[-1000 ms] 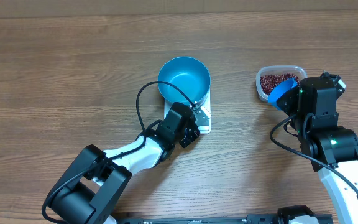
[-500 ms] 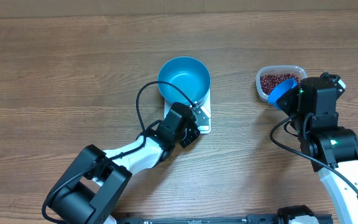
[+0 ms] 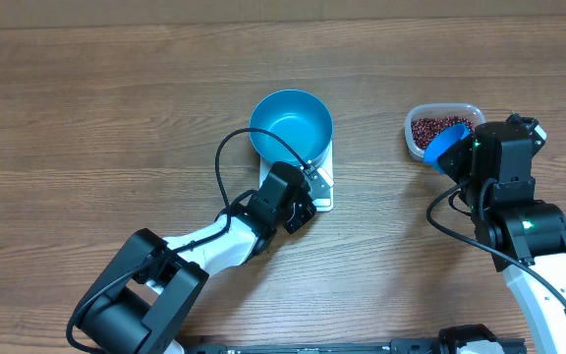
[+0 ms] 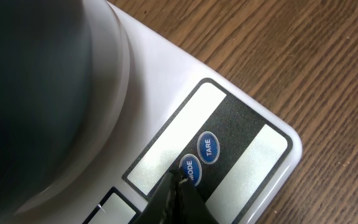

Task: Scoop item into bowl and weigh 150g on scale

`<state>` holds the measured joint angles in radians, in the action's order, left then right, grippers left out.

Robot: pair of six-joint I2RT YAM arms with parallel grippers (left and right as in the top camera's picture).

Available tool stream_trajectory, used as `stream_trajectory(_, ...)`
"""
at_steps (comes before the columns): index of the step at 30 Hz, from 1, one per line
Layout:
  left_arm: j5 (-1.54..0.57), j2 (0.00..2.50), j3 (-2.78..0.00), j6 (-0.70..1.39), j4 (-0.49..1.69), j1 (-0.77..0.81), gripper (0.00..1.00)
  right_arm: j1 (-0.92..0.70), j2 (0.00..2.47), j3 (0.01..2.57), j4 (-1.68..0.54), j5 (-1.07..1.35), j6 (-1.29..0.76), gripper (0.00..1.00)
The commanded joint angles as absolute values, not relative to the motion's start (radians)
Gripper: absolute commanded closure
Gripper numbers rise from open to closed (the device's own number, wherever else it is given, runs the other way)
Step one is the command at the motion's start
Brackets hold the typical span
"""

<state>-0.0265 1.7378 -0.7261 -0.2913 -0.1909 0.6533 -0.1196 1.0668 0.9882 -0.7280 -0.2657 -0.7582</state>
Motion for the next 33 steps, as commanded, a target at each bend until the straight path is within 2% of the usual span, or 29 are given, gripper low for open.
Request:
stream_trajectory(1, -0.015, 1.778, -0.723, -0.28, -0.167, 0.641, 0.96, -0.125, 1.058, 1.021, -0.717, -0.269, -0.751, 0.96)
stream_trajectory(33, -0.012, 1.771, -0.73, -0.277, -0.16, 0.629, 0.96, -0.125, 1.058, 1.021, -0.712, -0.268, -0.751, 0.96)
